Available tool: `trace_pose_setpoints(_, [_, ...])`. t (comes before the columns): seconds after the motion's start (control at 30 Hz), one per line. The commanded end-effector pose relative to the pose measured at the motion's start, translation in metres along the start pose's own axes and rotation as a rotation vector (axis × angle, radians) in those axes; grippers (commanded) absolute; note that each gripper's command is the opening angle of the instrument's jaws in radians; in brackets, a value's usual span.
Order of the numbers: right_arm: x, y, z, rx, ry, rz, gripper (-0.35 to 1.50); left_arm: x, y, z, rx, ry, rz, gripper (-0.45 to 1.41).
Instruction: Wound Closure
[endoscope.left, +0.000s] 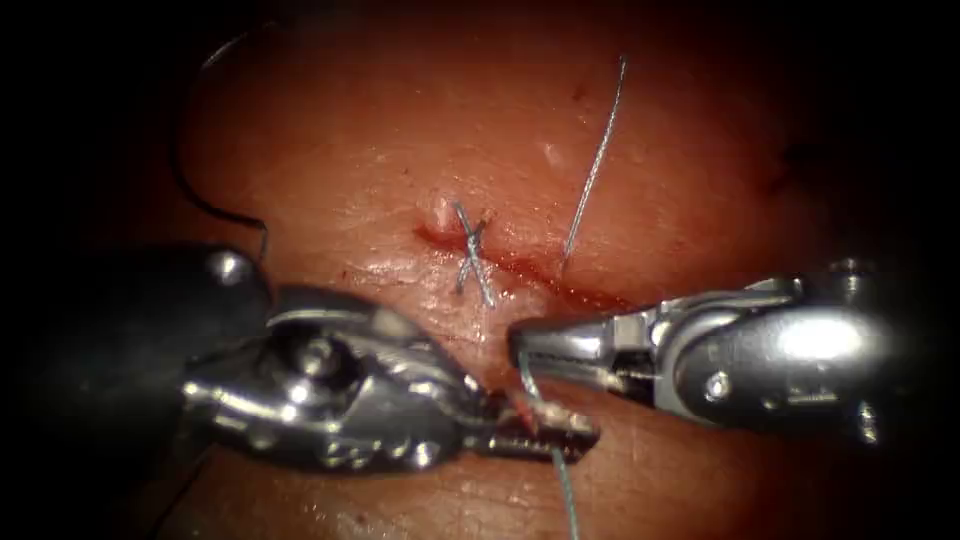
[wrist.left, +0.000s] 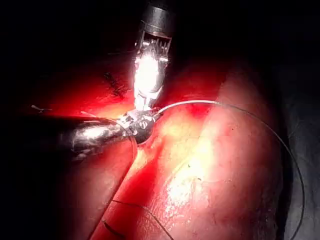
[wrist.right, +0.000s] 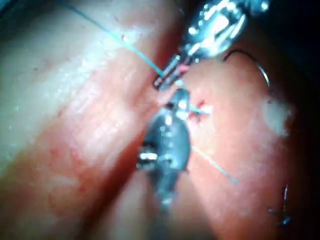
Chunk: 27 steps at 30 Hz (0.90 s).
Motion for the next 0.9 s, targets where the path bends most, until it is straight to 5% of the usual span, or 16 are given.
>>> trace_pose_setpoints(0.03, [-0.0007, 0.0001, 0.0006, 0.002, -0.001, -0.002, -0.35, -0.0003, -0.0005, 0.0005, 0.004, -0.004, 0.001, -0.4])
trace_pose_setpoints(0.07, [-0.001, 0.0002, 0.0004, -0.002, -0.02, -0.001, -0.35, -0.0003, -0.0007, 0.0004, 0.01, -0.009, -0.02, 0.74])
trace_pose_setpoints(0.17, [-0.0018, 0.0006, 0.0001, -0.026, -0.057, 0.017, -0.35, 0.0, -0.0011, 0.0002, 0.048, -0.021, -0.142, 1.19])
trace_pose_setpoints(0.47, [-0.0025, 0.0021, -0.0013, -0.11, -0.028, 0.272, -0.35, 0.0, 0.0, -0.0005, 0.088, -0.02, -0.169, 1.36])
trace_pose_setpoints(0.73, [-0.006, 0.002, -0.0003, -0.124, 0.012, 0.621, -0.35, 0.0001, 0.001, 0.0005, 0.121, -0.011, -0.145, 1.13])
trace_pose_setpoints(0.9, [-0.0071, 0.0014, 0.0004, -0.107, 0.026, 0.717, -0.35, 0.0009, 0.0006, 0.0013, 0.15, 0.003, -0.124, 1.14])
